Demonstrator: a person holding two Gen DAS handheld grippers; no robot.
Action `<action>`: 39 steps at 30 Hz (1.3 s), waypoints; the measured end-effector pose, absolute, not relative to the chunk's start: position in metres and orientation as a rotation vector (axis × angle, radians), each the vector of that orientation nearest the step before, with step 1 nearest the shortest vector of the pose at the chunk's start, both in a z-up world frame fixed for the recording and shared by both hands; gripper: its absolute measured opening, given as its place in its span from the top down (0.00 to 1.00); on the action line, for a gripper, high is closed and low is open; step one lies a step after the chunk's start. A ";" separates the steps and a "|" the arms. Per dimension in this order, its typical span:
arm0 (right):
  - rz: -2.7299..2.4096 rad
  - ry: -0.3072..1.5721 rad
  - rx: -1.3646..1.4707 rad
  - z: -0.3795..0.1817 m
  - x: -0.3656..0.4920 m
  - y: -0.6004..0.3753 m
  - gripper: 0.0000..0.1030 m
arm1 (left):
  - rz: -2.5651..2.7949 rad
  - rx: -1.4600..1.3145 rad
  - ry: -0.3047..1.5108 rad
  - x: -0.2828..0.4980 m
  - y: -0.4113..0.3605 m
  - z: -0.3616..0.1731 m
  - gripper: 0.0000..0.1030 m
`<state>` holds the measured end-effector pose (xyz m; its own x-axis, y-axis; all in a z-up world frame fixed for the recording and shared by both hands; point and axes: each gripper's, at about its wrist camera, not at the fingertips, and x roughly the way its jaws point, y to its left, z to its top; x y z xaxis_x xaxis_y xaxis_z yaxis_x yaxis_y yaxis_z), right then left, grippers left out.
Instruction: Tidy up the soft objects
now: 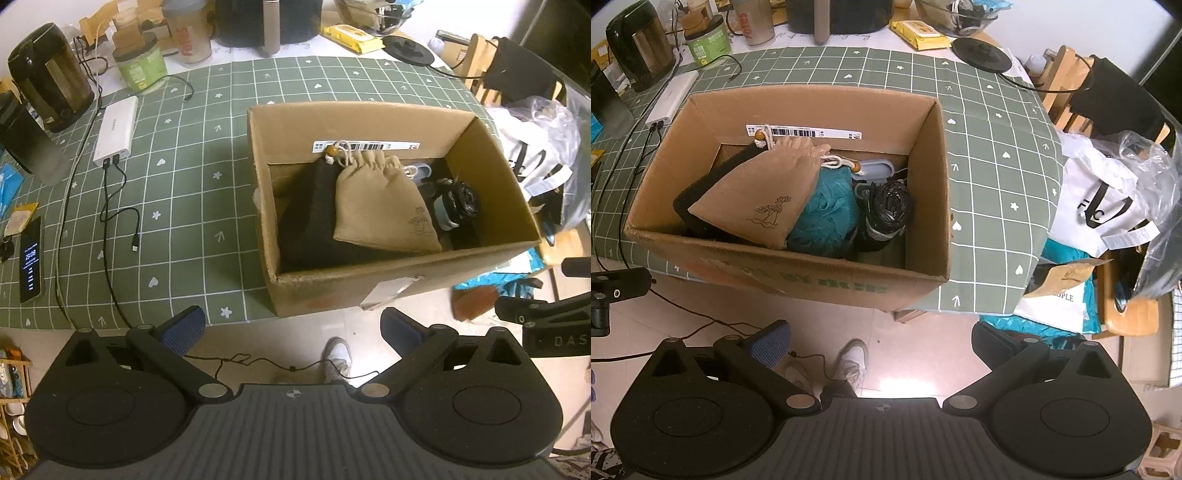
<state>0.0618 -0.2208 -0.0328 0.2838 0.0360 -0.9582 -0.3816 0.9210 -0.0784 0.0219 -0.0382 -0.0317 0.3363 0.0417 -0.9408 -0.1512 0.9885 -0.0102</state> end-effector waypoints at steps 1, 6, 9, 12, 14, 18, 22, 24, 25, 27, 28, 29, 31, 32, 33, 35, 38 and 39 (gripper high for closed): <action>0.285 1.257 -0.320 -0.033 0.062 -0.220 0.00 | 0.125 -0.103 1.221 0.022 -0.038 -0.031 0.00; 0.280 1.255 -0.320 -0.032 0.061 -0.220 0.00 | 0.119 -0.109 1.220 0.022 -0.039 -0.031 0.00; 0.276 1.253 -0.322 -0.030 0.061 -0.221 0.00 | 0.115 -0.113 1.219 0.022 -0.040 -0.030 0.00; 0.272 1.245 -0.330 -0.027 0.061 -0.220 0.00 | 0.111 -0.119 1.220 0.022 -0.039 -0.029 0.00; 0.269 1.240 -0.333 -0.027 0.061 -0.221 0.00 | 0.109 -0.122 1.219 0.023 -0.039 -0.029 0.00; 0.261 1.239 -0.333 -0.027 0.062 -0.221 0.00 | 0.110 -0.127 1.225 0.024 -0.038 -0.030 0.00; 0.251 1.232 -0.349 -0.027 0.062 -0.220 0.00 | 0.114 -0.129 1.225 0.025 -0.037 -0.030 0.00; 0.247 1.226 -0.360 -0.026 0.063 -0.219 0.00 | 0.115 -0.130 1.225 0.025 -0.037 -0.029 0.00; 0.247 1.224 -0.364 -0.025 0.063 -0.218 0.00 | 0.114 -0.130 1.225 0.025 -0.037 -0.029 0.00; 0.248 1.221 -0.367 -0.025 0.063 -0.217 0.00 | 0.116 -0.132 1.226 0.026 -0.036 -0.029 0.00; 0.248 1.220 -0.366 -0.024 0.064 -0.217 0.00 | 0.116 -0.131 1.226 0.026 -0.036 -0.029 0.00; 0.249 1.219 -0.366 -0.024 0.064 -0.216 0.00 | 0.116 -0.131 1.226 0.027 -0.036 -0.028 0.00; 0.250 1.219 -0.369 -0.024 0.065 -0.216 0.00 | 0.117 -0.131 1.225 0.027 -0.036 -0.027 0.00; 0.250 1.220 -0.370 -0.024 0.065 -0.217 0.00 | 0.117 -0.131 1.225 0.028 -0.036 -0.027 0.00; 0.250 1.221 -0.370 -0.024 0.066 -0.217 0.00 | 0.116 -0.131 1.225 0.028 -0.036 -0.026 0.00; 0.249 1.222 -0.371 -0.024 0.066 -0.216 0.00 | 0.116 -0.130 1.225 0.030 -0.037 -0.026 0.00; 0.250 1.222 -0.370 -0.024 0.066 -0.216 0.00 | 0.117 -0.126 1.226 0.031 -0.037 -0.025 0.00; 0.251 1.223 -0.370 -0.025 0.067 -0.216 0.00 | 0.118 -0.123 1.226 0.031 -0.038 -0.025 0.00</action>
<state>0.0672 -0.2157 -0.0248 0.3251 -0.0105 -0.9456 -0.3819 0.9133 -0.1414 0.0314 -0.0375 -0.0247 0.3336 0.0239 -0.9424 -0.1563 0.9873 -0.0303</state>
